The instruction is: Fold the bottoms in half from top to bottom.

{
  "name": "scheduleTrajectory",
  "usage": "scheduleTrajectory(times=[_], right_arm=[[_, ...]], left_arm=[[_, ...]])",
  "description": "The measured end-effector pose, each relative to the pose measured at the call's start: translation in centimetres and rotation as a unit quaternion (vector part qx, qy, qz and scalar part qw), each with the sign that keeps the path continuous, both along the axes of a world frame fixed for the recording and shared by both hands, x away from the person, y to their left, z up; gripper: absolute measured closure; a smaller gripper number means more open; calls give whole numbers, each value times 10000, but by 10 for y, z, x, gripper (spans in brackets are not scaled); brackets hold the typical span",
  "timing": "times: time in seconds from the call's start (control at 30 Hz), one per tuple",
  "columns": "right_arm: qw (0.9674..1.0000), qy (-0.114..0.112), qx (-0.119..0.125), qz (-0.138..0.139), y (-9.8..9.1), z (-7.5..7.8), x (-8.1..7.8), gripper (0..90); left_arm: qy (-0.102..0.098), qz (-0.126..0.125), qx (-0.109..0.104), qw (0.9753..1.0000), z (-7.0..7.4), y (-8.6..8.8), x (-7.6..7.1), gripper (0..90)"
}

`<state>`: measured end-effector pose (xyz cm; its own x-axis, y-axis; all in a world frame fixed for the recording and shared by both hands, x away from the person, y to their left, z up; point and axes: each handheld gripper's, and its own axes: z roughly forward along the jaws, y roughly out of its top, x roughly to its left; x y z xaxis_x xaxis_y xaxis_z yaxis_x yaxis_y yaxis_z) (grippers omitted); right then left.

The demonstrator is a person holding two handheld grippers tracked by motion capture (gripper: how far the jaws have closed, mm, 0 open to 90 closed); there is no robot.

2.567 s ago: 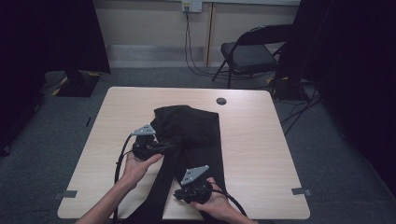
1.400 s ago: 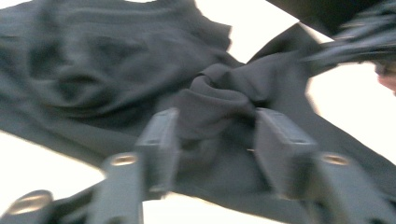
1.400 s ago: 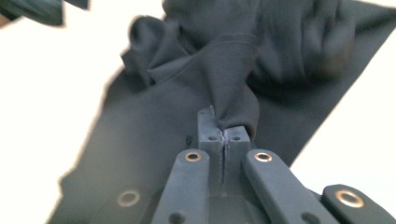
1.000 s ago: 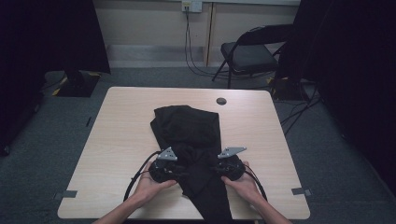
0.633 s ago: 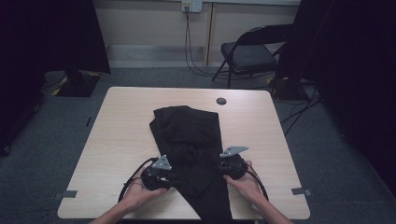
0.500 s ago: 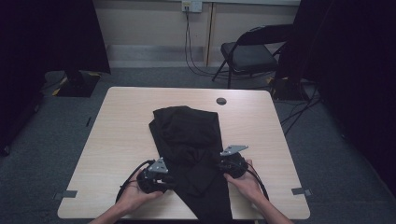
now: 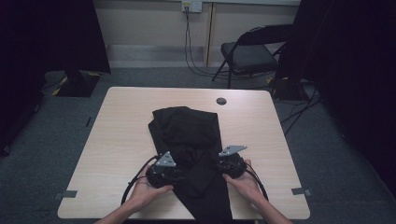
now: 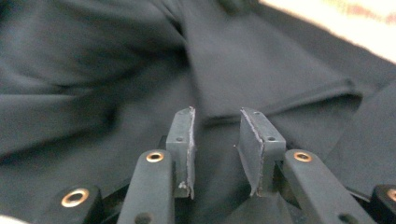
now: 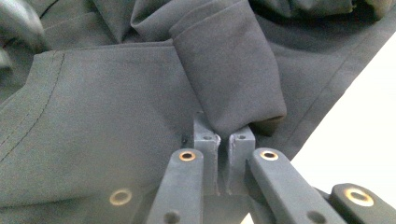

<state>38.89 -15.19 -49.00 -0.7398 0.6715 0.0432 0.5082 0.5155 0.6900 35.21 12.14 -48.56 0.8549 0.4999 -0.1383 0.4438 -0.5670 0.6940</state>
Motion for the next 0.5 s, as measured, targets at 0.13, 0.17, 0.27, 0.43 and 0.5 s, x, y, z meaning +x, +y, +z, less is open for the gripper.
scheduleTrajectory(times=[0.13,0.17,0.27,0.43,0.5], right_arm=[[10000,-37,23,-1,-1,-1,-1,860],[10000,-58,30,-19,-1,-1,-1,860],[9999,-144,-56,-17,1,-1,-4,861],[9999,-129,-40,-19,-1,-1,-3,861],[10000,-36,-3,29,-1,-1,-7,861]], left_arm=[[-484,-479,513,9964,-1,-9,-19,623],[-460,-543,494,9962,-1,-6,-23,625],[-374,-535,497,9966,-1,6,-31,596],[-218,-456,503,9975,1,24,-38,593],[-116,-482,562,9972,3,28,-41,593]])
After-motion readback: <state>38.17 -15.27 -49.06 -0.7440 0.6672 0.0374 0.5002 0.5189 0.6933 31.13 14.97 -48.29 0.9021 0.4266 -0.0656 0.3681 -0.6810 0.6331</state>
